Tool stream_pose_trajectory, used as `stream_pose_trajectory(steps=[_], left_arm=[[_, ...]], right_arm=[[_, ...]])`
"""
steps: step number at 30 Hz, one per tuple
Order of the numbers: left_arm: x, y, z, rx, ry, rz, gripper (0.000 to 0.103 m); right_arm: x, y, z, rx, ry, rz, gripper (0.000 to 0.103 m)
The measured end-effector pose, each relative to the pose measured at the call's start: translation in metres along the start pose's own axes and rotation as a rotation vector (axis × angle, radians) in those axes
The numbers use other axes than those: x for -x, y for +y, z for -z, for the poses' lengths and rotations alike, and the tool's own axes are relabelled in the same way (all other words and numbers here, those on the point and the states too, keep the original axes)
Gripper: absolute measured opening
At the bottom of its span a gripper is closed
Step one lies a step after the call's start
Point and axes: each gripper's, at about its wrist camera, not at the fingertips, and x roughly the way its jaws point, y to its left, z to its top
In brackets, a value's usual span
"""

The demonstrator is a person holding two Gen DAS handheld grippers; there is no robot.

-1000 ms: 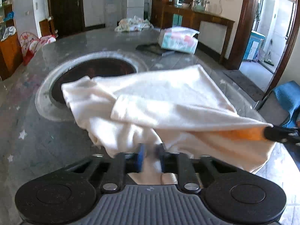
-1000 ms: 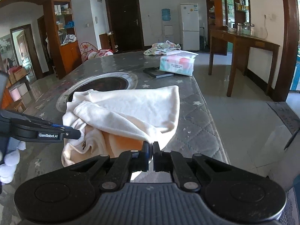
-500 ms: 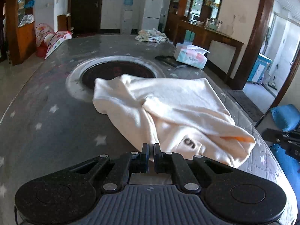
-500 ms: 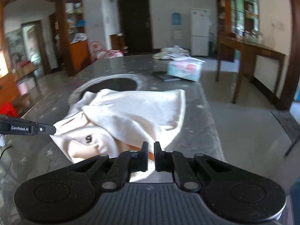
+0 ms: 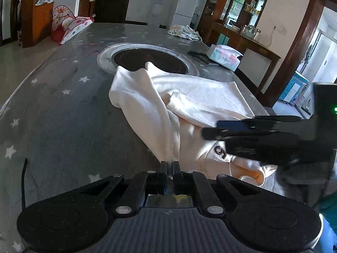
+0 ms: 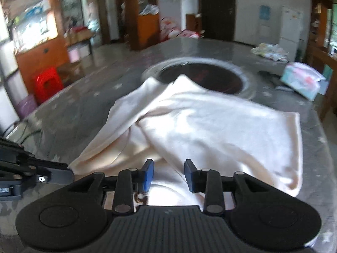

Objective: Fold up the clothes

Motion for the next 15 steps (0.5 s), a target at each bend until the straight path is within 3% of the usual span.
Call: stream_pose_trajectory(steps=[2,4,7,15], left_arm=[[0.003,0.001,0.004,-0.005,0.002,-0.002,0.004],[0.005,0.003,0.007,-0.006,0.003,-0.007,0.005],[0.009,0.005,0.012,-0.007,0.006,-0.01,0.005],[0.024,0.01,0.027,-0.024,0.007,-0.013,0.004]], right_arm=[[-0.008,0.004,0.004,-0.001,0.016,0.005,0.028],[-0.005,0.0,0.009,-0.018,-0.005,0.041,0.004],[0.008,-0.013,0.014,-0.065,-0.05,0.101,0.0],[0.089,-0.07,0.033,-0.184,-0.157,0.269,0.0]])
